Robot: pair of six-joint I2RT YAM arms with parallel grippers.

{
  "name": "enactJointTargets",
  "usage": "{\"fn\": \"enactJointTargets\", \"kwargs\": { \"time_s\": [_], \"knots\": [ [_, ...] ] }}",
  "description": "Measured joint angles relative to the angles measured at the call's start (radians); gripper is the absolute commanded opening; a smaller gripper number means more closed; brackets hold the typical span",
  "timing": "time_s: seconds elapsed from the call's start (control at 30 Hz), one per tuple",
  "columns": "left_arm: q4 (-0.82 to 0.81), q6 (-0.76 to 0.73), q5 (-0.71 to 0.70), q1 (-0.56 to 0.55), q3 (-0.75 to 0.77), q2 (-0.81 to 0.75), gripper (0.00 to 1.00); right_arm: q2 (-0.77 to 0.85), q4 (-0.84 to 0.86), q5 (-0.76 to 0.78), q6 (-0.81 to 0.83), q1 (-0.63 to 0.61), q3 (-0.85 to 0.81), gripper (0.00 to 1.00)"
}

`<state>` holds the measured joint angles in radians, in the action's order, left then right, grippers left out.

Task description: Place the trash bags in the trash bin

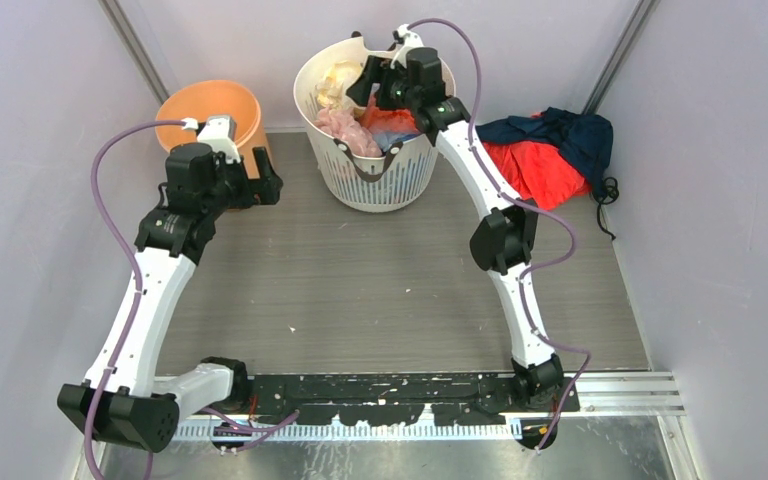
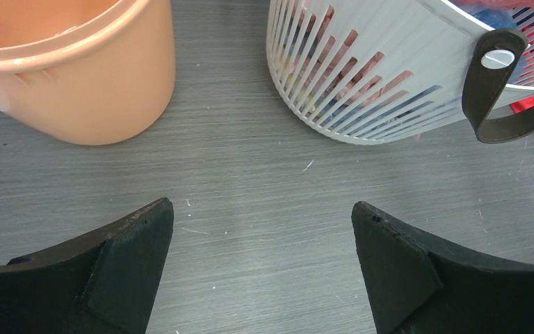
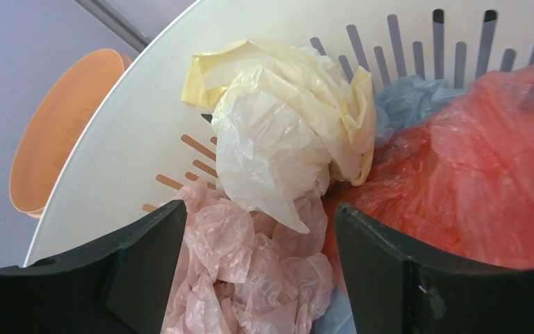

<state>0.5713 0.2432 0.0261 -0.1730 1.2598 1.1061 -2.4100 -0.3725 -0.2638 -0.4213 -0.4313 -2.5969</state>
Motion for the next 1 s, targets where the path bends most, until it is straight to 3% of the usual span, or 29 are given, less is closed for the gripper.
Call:
{"fn": "enactJointTargets", "kwargs": {
  "time_s": [0.37, 0.5, 0.57, 0.7, 0.87, 1.0],
  "knots": [
    [-0.002, -0.016, 0.001, 0.0, -0.017, 0.024, 0.99, -0.026, 0.037, -0.01, 0.007, -0.024, 0.005, 0.51],
    [-0.002, -0.016, 0.001, 0.0, -0.034, 0.037, 0.98, -0.027, 0.058, -0.011, 0.007, -0.025, 0.005, 0.52],
    [-0.002, -0.016, 0.001, 0.0, -0.035, 0.04, 0.98, -0.031, 0.063, -0.01, 0.007, -0.025, 0.005, 0.64],
    [-0.002, -0.016, 0.002, 0.0, -0.035, 0.041, 0.98, -0.043, 0.065, 0.005, 0.011, -0.025, 0.003, 0.74],
    [-0.002, -0.017, 0.005, 0.0, -0.035, 0.042, 0.98, -0.058, 0.066, 0.037, 0.011, -0.025, 0.003, 0.68],
    [-0.001, -0.018, 0.005, 0.0, -0.035, 0.042, 0.98, -0.066, 0.081, 0.048, 0.008, -0.026, 0.003, 0.55]
  ]
}}
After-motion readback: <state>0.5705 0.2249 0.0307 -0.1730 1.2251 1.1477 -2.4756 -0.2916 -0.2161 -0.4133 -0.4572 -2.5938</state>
